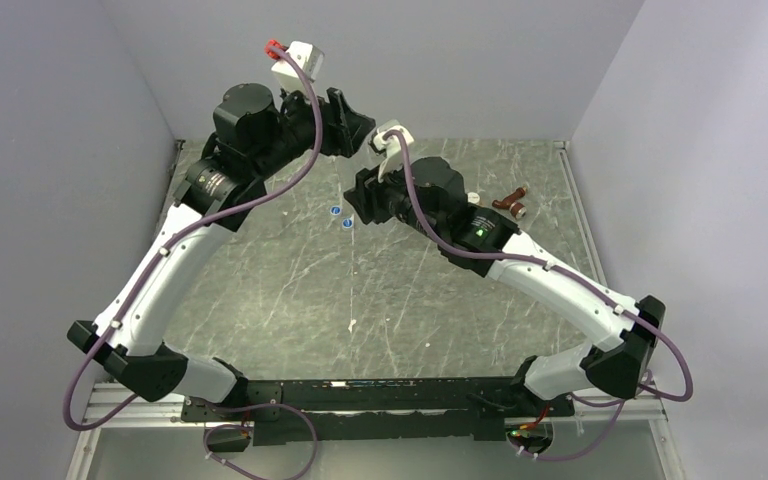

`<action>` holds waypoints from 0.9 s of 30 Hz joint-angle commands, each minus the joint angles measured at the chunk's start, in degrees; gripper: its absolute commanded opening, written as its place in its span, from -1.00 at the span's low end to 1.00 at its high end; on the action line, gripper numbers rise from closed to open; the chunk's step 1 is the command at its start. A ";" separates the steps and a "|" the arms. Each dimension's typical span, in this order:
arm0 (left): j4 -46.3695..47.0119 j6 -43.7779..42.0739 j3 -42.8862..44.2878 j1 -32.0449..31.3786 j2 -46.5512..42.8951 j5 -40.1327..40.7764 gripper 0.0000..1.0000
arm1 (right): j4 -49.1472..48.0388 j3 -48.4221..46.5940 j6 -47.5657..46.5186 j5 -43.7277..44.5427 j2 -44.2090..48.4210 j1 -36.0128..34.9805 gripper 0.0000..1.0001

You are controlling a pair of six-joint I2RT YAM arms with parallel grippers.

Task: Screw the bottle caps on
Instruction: Screw the bottle cap onto the plastic bottle.

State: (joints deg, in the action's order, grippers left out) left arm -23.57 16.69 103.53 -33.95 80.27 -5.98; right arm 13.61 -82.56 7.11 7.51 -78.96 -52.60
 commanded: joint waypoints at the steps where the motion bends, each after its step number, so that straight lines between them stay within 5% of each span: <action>1: 0.99 -1.30 2.25 -0.59 -0.44 1.43 0.27 | -1.79 -2.82 -1.11 1.65 -0.24 -0.31 -0.85; 12: 0.95 -1.03 1.22 -0.67 -1.01 -6.03 -0.57 | -1.41 -2.93 -2.30 -8.38 1.18 0.86 -0.88; 20: 4.87 -0.49 -2.53 -0.59 -5.13 -26.75 -0.79 | -11.00 1.95 2.96 -48.21 6.52 9.25 -0.90; 27: 14.15 4.31 -6.49 -0.59 -8.34 -46.68 -0.83 | -24.52 3.25 12.98 -69.34 6.95 11.03 -0.90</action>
State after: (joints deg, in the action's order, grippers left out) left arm -13.82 18.35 98.96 -33.93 73.34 -34.94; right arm 5.98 -78.83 12.05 -43.51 -73.82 -41.95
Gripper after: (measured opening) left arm 0.386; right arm 0.465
